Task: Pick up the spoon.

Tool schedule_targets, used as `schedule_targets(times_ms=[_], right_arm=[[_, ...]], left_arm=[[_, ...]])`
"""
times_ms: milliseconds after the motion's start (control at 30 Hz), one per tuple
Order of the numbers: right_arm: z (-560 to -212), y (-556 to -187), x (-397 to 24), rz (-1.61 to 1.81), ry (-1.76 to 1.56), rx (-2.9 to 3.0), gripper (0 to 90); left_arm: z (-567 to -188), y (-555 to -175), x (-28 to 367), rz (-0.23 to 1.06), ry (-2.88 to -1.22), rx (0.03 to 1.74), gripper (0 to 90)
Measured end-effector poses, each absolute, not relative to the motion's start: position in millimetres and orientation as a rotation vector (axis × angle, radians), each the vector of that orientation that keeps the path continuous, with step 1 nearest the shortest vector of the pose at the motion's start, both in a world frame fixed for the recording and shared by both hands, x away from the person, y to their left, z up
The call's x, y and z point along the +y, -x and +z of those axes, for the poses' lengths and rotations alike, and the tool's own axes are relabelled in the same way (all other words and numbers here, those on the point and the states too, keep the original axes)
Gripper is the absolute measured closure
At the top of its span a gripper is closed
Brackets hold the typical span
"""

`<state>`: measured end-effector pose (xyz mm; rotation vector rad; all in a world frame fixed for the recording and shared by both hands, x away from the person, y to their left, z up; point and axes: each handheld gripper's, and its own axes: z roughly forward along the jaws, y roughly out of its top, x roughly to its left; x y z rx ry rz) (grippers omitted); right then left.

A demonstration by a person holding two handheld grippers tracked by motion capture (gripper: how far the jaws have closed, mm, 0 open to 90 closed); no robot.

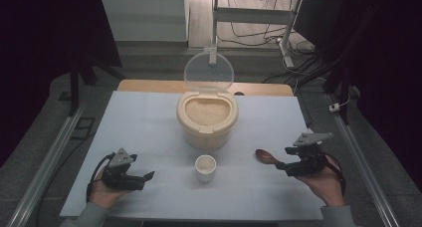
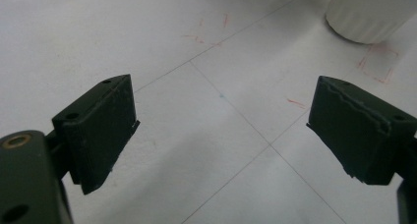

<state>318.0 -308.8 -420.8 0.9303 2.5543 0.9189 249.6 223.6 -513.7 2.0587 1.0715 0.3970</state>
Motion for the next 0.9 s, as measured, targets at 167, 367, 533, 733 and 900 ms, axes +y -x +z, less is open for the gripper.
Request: schedule_targets(times_ms=[167,367,533,733,900], right_arm=[[-418.7,-325.3,-312.7,0.856,-0.923,2.573,31.2],[-424.5,-333.0,-322.5,0.777,-0.944,2.596,32.0],[-431.8,-336.4,-324.3,0.713,-0.947,2.639,32.5],[-441.5,-341.8,-325.3,0.626,-0.953,2.699,35.1],[-447.3,-342.5,-325.8,0.53,-0.946,2.728,37.6]], left_arm=[[-514.1,-249.6,224.7,0.408,-2.062,1.074,10.6],[-515.6,-249.3,223.2,0.41,-2.077,1.072,10.7],[-516.6,-247.7,222.1,0.409,-2.081,1.07,10.9],[-517.5,-247.4,223.0,0.416,-2.089,1.073,10.9],[-517.8,-246.9,223.4,0.411,-2.087,1.075,10.9]])
